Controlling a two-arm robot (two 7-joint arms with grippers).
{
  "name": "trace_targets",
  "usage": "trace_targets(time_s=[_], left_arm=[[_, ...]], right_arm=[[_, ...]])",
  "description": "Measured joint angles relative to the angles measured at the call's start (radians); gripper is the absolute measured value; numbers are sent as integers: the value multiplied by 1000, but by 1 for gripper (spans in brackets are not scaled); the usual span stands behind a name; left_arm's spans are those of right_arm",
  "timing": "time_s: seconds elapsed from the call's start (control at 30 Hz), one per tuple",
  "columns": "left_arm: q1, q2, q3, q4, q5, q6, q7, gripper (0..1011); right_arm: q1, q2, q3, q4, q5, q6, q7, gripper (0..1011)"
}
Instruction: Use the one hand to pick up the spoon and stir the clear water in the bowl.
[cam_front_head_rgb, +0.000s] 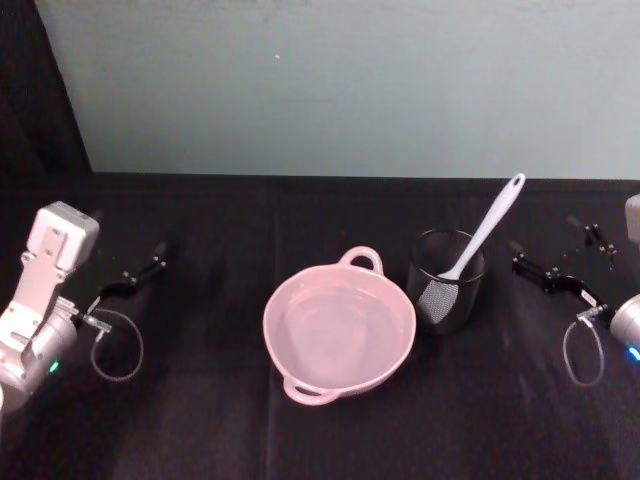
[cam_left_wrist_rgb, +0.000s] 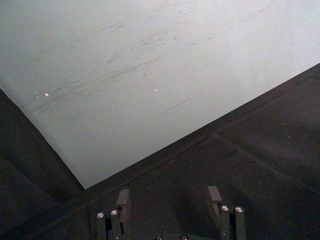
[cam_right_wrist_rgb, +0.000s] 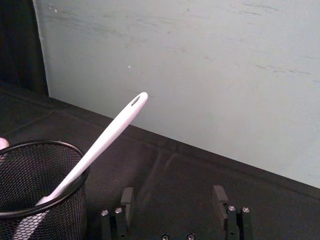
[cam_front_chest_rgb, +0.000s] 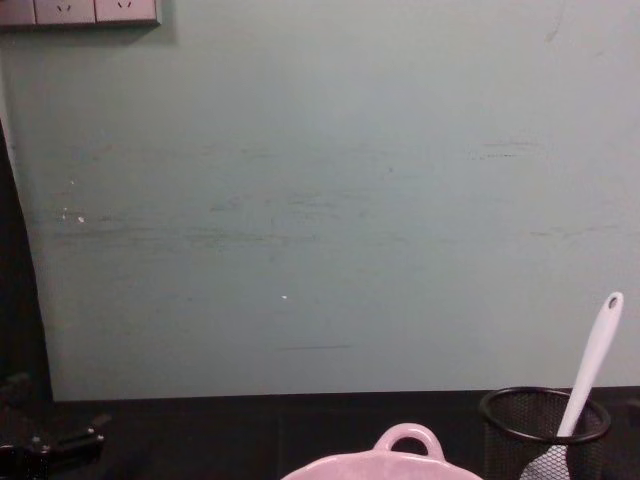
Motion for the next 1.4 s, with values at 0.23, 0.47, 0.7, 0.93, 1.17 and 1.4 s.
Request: trace_targets(time_s=[0.23, 0.47, 0.7, 0.93, 1.17, 1.4], left_arm=[[0, 0, 0, 0, 0, 0, 0, 1005], [0, 0, 0, 0, 0, 0, 0, 1005], [0, 0, 0, 0, 0, 0, 0, 1005], [0, 0, 0, 0, 0, 0, 0, 1005], [0, 0, 0, 0, 0, 0, 0, 1005], [0, 0, 0, 0, 0, 0, 0, 1005]], right_arm=[[0, 1, 0, 0, 1, -1, 1, 1002], [0, 2, -1, -1, 2, -1, 2, 1002], [0, 3, -1, -2, 3, -2, 2, 1000], [0, 3, -1, -2, 3, -2, 2, 1002], [0, 3, -1, -2, 4, -3, 2, 1002], [0, 3, -1, -2, 4, -3, 2, 1002]])
